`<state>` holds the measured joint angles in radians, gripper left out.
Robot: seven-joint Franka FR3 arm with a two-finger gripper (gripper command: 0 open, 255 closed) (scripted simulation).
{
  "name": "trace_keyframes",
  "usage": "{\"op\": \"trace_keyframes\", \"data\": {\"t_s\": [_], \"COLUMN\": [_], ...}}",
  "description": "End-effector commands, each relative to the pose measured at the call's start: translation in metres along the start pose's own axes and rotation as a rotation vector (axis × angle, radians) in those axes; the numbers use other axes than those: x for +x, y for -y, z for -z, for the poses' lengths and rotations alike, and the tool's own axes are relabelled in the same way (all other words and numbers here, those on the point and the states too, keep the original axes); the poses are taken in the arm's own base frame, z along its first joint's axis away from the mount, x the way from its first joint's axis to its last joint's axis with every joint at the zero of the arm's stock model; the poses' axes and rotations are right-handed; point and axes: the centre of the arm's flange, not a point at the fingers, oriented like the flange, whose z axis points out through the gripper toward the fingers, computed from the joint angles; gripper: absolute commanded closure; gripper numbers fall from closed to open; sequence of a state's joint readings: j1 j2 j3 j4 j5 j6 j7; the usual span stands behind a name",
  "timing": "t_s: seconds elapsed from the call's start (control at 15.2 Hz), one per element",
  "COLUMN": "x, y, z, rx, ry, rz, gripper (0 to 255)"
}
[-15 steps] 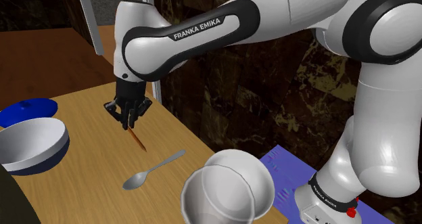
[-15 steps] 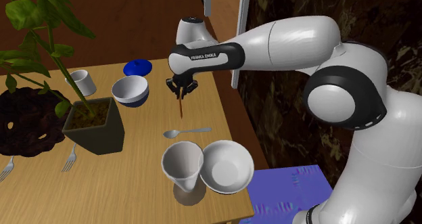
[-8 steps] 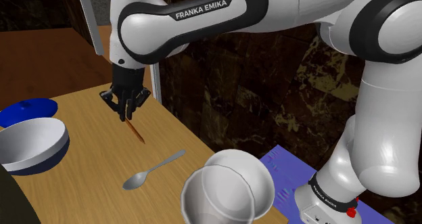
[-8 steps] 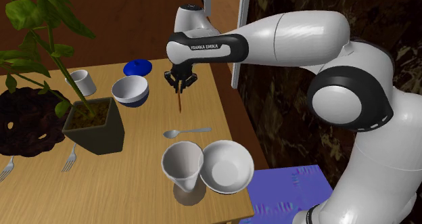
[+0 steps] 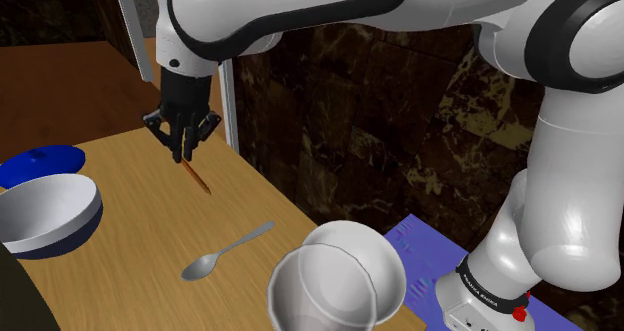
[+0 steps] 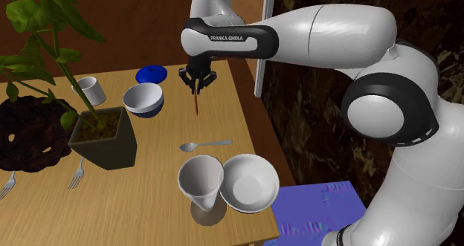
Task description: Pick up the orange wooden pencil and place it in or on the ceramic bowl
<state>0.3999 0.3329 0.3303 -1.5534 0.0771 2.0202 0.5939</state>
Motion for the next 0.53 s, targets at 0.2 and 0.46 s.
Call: {"op": "trace_keyframes", "data": {"t_s": [0.2,0.46], "x": [-0.024,-0.073], "y": [-0.006,-0.025], "z": [0.016,0.024], "rx": [0.000,0.000], "ry": [0.000,0.000], "rz": [0.000,0.000], "gripper": [255,255]}}
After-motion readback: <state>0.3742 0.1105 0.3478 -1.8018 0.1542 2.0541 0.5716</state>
